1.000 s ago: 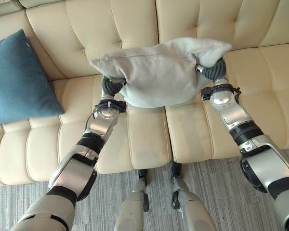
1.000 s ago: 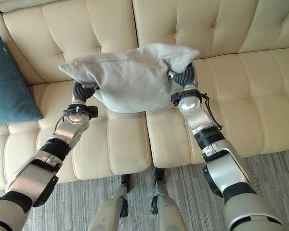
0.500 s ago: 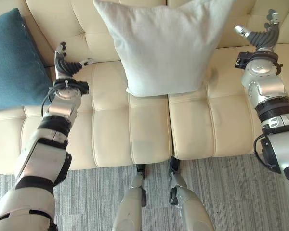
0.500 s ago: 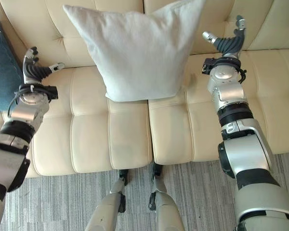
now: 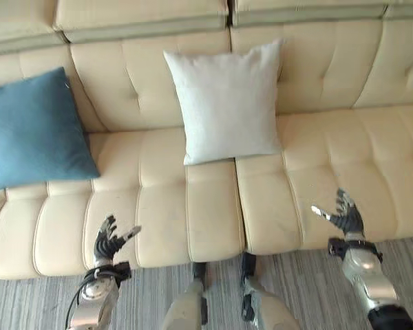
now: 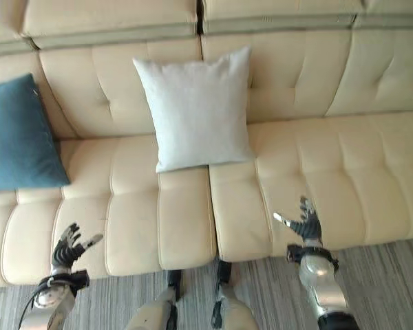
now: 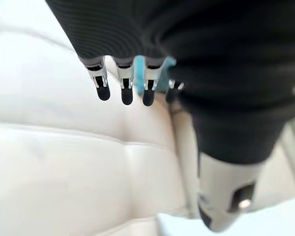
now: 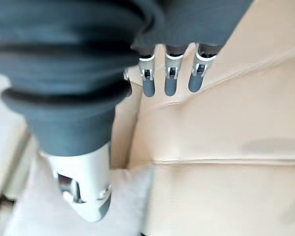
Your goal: Pick up all the scattered cushions and arrange them neatly on the sofa.
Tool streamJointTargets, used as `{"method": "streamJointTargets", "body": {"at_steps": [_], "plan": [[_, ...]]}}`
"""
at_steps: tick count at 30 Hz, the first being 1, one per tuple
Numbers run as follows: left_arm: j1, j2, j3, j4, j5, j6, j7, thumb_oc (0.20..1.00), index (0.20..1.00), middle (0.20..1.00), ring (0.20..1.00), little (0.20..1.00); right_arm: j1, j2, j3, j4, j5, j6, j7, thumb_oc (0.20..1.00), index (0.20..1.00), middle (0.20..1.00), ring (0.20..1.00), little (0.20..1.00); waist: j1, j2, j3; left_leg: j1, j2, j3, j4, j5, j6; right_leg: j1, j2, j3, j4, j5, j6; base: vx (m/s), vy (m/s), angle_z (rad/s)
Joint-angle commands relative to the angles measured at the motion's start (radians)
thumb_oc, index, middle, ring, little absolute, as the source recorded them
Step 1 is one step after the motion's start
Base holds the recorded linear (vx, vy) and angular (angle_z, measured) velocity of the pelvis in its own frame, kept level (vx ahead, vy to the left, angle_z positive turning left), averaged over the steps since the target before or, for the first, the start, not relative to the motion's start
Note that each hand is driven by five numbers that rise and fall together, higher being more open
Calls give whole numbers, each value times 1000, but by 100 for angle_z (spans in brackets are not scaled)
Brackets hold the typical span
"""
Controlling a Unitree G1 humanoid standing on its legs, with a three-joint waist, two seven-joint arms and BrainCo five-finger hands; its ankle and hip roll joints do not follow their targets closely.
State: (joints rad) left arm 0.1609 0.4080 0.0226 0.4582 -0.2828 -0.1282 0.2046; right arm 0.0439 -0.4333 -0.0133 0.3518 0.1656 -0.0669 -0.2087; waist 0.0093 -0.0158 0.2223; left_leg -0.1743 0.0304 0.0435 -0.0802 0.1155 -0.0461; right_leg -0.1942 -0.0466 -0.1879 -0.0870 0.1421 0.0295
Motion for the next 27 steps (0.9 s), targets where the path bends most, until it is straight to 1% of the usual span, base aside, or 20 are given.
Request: {"method": "streamJointTargets", "body": {"at_steps": [1, 2, 5, 7, 10, 11, 12, 13, 15, 16, 17, 18, 20, 21, 22, 24, 26, 27], "plan": [[-32, 43, -12, 74, 118, 8, -75, 1000, 1000, 1000, 1000, 1000, -28, -35, -18, 39, -120, -22, 70, 1000, 1000, 1000, 1000, 1000, 6, -12, -90, 64, -1, -13, -7, -98, -30, 94, -90, 1, 30, -98, 135, -6, 181, -8], [8, 37, -17, 127, 146, 15, -104, 1000, 1000, 1000, 1000, 1000, 4, -27, -18, 99, -141, -21, 88, 1000, 1000, 1000, 1000, 1000, 0, -9, -104, 92, -7, -2, -7, -106, -20, 113, -99, 3, 34, -97, 140, -9, 106, -19], [36, 31, -16, 168, 174, 21, -123, 1000, 1000, 1000, 1000, 1000, 36, -29, -13, 132, -176, -18, 102, 1000, 1000, 1000, 1000, 1000, -6, -12, -110, 118, -12, 14, -6, -116, -10, 123, -105, 14, 39, -89, 147, -53, 142, -14], [56, 28, -13, 181, 193, 18, -121, 1000, 1000, 1000, 1000, 1000, 47, -23, -5, 168, -185, -19, 108, 1000, 1000, 1000, 1000, 1000, -9, -18, -107, 128, -19, 35, -4, -122, -2, 107, -112, 36, 43, -64, 158, -165, 153, -12], [56, 23, 11, 202, 190, 14, -99, 1000, 1000, 1000, 1000, 1000, 35, -15, 11, 200, -184, -8, 109, 1000, 1000, 1000, 1000, 1000, -4, -26, -101, 124, -27, 63, -7, -121, 9, 63, -122, 66, 47, -8, 191, -264, 86, -55], [35, 31, 15, 202, 172, 12, -83, 1000, 1000, 1000, 1000, 1000, 22, -5, 26, 194, -179, -8, 99, 1000, 1000, 1000, 1000, 1000, 4, -25, -81, 108, -17, 70, -7, -103, 15, 20, -120, 70, 114, -13, 190, -377, 5, -80], [21, 37, 17, 204, 167, 11, -72, 1000, 1000, 1000, 1000, 1000, 16, 1, 35, 195, -171, -10, 97, 1000, 1000, 1000, 1000, 1000, 8, -20, -72, 97, -9, 71, -6, -91, 20, 18, -114, 67, 165, -45, 179, -307, -15, -77], [21, 37, 17, 204, 167, 11, -72, 1000, 1000, 1000, 1000, 1000, 15, 1, 35, 195, -171, -10, 97, 1000, 1000, 1000, 1000, 1000, 8, -21, -70, 97, -9, 71, -5, -91, 20, 16, -115, 68, 171, -49, 179, -207, -9, -43], [7, 47, 17, 200, 167, 9, -60, 1000, 1000, 1000, 1000, 1000, 8, 4, 52, 206, -165, -16, 94, 1000, 1000, 1000, 1000, 1000, 21, -11, -64, 74, 4, 73, -1, -69, 25, 37, -99, 56, 276, -126, 152, -248, -40, -15], [5, 52, 14, 196, 174, 8, -57, 1000, 1000, 1000, 1000, 1000, 11, 5, 58, 201, -164, -19, 96, 1000, 1000, 1000, 1000, 1000, 25, -7, -69, 64, 7, 74, -1, -60, 25, 49, -90, 56, 320, -148, 145, -250, -79, -4], [9, 57, 9, 195, 187, 11, -55, 1000, 1000, 1000, 1000, 1000, 15, 9, 59, 205, -161, -22, 96, 1000, 1000, 1000, 1000, 1000, 31, -12, -72, 55, 4, 76, 1, -57, 24, 78, -85, 57, 338, -165, 143, -270, -209, 3], [-1, 53, -10, 192, 204, 9, -50, 1000, 1000, 1000, 1000, 1000, 12, 13, 75, 186, -158, -19, 104, 1000, 1000, 1000, 1000, 1000, 53, -25, -78, 24, 1, 74, 3, -31, 6, 141, -57, 52, 254, -224, 119, -186, -184, 3], [-2, 53, -10, 192, 204, 9, -50, 1000, 1000, 1000, 1000, 1000, 12, 14, 75, 186, -158, -19, 104, 1000, 1000, 1000, 1000, 1000, 51, -26, -77, 25, 0, 72, 3, -31, 6, 145, -57, 50, 251, -224, 119, -126, -166, 1], [-15, 40, -25, 200, 205, 10, -48, 1000, 1000, 1000, 1000, 1000, 15, 12, 75, 180, -142, -21, 96, 1000, 1000, 1000, 1000, 1000, 55, -35, -79, -27, 3, 64, 24, 6, -24, 174, -28, 54, 167, -246, 91, -225, -243, -6], [-28, 28, -36, 209, 205, 7, -44, 1000, 1000, 1000, 1000, 1000, 6, 7, 78, 181, -136, -20, 92, 1000, 1000, 1000, 1000, 1000, 53, -30, -71, -59, 8, 65, 41, 29, -47, 172, -13, 57, 136, -238, 82, -314, -304, 18], [-46, 6, -52, 213, 197, 6, -43, 1000, 1000, 1000, 1000, 1000, -2, -7, 75, 171, -126, -20, 82, 1000, 1000, 1000, 1000, 1000, 51, -18, -54, -97, 12, 65, 64, 56, -75, 169, 6, 45, 96, -223, 73, -255, -135, 72], [-53, -10, -64, 212, 196, 7, -48, 1000, 1000, 1000, 1000, 1000, -17, -11, 73, 181, -117, -13, 78, 1000, 1000, 1000, 1000, 1000, 44, -13, -44, -113, -4, 30, 85, 42, -72, 158, 3, 33, 90, -209, 70, -223, -67, 53], [-50, -13, -65, 211, 200, 9, -52, 1000, 1000, 1000, 1000, 1000, -18, -11, 71, 186, -115, -10, 81, 1000, 1000, 1000, 1000, 1000, 39, -13, -48, -105, -9, 18, 86, 26, -61, 152, 0, 30, 87, -201, 71, -175, -54, -3]]}}
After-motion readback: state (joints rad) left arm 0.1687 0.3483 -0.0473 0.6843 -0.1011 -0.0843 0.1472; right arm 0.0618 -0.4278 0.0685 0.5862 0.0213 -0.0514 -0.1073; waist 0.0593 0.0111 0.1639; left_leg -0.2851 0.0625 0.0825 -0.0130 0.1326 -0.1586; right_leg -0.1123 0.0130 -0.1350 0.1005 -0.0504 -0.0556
